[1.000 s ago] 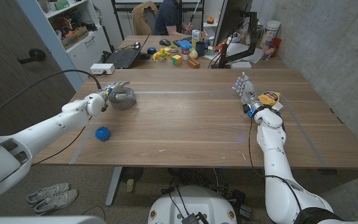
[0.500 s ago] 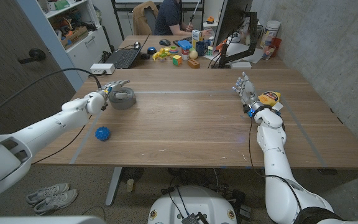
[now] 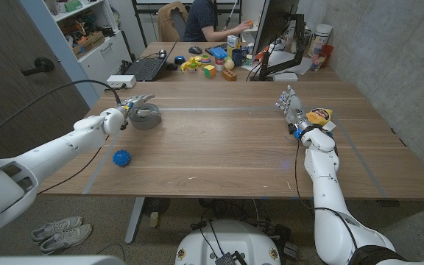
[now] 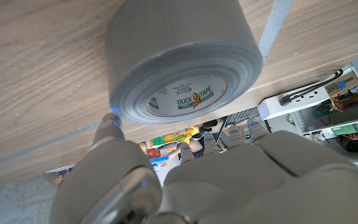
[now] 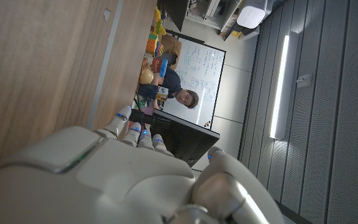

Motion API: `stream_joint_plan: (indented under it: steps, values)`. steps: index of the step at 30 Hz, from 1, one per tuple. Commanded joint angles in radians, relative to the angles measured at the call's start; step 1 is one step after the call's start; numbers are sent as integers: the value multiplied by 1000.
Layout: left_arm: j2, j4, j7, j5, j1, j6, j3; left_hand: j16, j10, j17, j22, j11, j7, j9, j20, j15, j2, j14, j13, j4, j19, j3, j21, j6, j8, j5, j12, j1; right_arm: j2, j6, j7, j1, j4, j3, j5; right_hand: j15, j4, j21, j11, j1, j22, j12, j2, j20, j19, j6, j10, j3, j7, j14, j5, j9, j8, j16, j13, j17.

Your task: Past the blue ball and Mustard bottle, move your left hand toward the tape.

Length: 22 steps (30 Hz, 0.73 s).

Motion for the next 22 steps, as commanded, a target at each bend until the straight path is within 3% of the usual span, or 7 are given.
stream_joint_plan:
  steps: [1,22]
  values:
    - [7,-13,-1,4,6,5,-3,4,-281,2,4,-6,-4,6,0,9,8,-122,3,4,-29,0,2,-203,10,0,3,2,2,-3,2,-6,-10,0,3,10,3,-3,0,2,4,-2,106,-57,-209,2,4,-4,3,-117,6,2,3,-1,3,1]
    - [11,-18,-10,8,9,-1,-5,4,-282,2,5,-6,-4,9,-1,6,22,-124,6,8,-41,0,4,-200,15,-4,4,5,3,-3,4,-12,-21,-3,2,11,3,-13,0,2,4,-3,106,-57,-207,1,3,-8,4,-116,7,2,3,-5,3,1]
